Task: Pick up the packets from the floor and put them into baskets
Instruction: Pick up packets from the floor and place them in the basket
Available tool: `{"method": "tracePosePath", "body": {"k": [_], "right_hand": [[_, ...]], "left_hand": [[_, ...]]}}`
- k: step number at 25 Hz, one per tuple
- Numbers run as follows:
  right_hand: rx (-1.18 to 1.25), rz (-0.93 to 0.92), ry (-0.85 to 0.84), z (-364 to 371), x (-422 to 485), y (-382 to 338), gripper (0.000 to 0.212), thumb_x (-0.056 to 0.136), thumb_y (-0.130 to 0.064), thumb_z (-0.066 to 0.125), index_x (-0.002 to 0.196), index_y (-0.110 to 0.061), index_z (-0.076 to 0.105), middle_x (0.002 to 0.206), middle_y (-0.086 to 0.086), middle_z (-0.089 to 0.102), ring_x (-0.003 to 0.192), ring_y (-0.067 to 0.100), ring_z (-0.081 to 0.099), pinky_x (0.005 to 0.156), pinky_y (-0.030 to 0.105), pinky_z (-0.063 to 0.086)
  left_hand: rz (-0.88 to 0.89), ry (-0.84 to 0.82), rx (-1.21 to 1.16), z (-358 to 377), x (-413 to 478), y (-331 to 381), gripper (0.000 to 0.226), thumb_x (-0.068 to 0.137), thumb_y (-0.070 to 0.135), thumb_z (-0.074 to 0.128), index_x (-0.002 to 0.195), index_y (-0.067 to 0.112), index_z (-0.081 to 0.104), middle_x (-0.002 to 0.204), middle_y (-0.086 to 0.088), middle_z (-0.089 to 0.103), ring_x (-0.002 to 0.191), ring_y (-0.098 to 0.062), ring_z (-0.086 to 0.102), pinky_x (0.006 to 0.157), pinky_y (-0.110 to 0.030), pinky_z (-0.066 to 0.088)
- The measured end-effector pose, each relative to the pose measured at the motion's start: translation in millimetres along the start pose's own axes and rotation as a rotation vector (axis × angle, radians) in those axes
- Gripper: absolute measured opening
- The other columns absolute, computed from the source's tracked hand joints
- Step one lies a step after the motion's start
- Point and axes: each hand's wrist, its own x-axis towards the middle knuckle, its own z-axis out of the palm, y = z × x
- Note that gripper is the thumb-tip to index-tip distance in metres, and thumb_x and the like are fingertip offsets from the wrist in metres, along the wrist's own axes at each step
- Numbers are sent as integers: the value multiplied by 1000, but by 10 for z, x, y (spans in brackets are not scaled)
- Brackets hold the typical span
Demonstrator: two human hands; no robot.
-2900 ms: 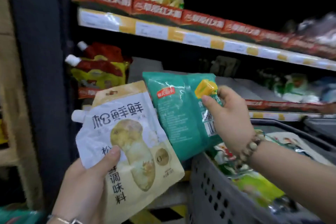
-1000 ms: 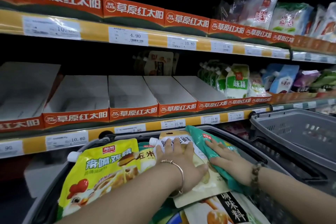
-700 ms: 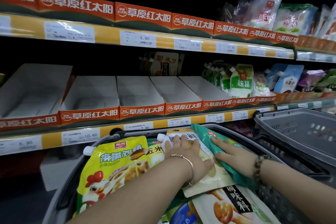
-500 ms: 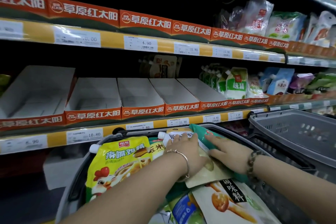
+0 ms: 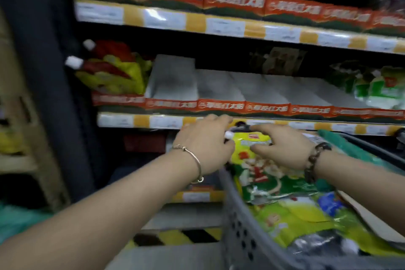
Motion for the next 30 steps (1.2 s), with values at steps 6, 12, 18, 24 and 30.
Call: {"method": "tracePosePath", "body": {"k": [6, 12, 18, 24, 30], "right_hand": [[16, -274, -171, 705, 319, -1504, 57, 87, -47, 52, 138, -27, 39, 141, -1, 44, 125, 20, 45, 98, 33, 40], [21, -485, -346, 1761, 23, -2822, 49, 86, -43, 49, 133, -26, 44, 134, 2, 49, 119, 24, 49, 91, 33, 42], [-65, -722, -508, 2839, -573, -3576, 42, 88, -40, 45, 125, -20, 48, 127, 3, 52, 113, 24, 51, 91, 33, 41], [54, -564, -717, 3580, -855, -3928, 43, 87, -37, 46, 128, -24, 46, 128, 2, 52, 111, 24, 54, 84, 32, 43], [345, -243, -836, 4181, -584, -4289, 74, 77, -46, 66, 138, -17, 35, 138, 10, 43, 121, 27, 47, 95, 36, 42]], "left_hand": [[-283, 44, 113, -407, -1351, -1170, 58, 87, 41, 50, 142, 29, 32, 138, 2, 46, 121, -24, 49, 96, -36, 41], [-626, 24, 164, -391, -2903, -1851, 56, 87, 39, 47, 140, 26, 37, 135, 0, 49, 119, -24, 50, 92, -32, 40], [-943, -38, 121, -74, -4181, -2107, 54, 87, 34, 54, 139, 27, 39, 136, 4, 48, 116, -23, 53, 87, -32, 41], [-1195, -33, 61, 308, -4866, -2248, 53, 88, 32, 51, 139, 27, 38, 138, 4, 46, 120, -19, 49, 89, -30, 39], [-1305, -13, -74, 624, -5033, -2386, 52, 87, 26, 52, 138, 24, 42, 137, -1, 47, 122, -22, 48, 94, -33, 43]]}}
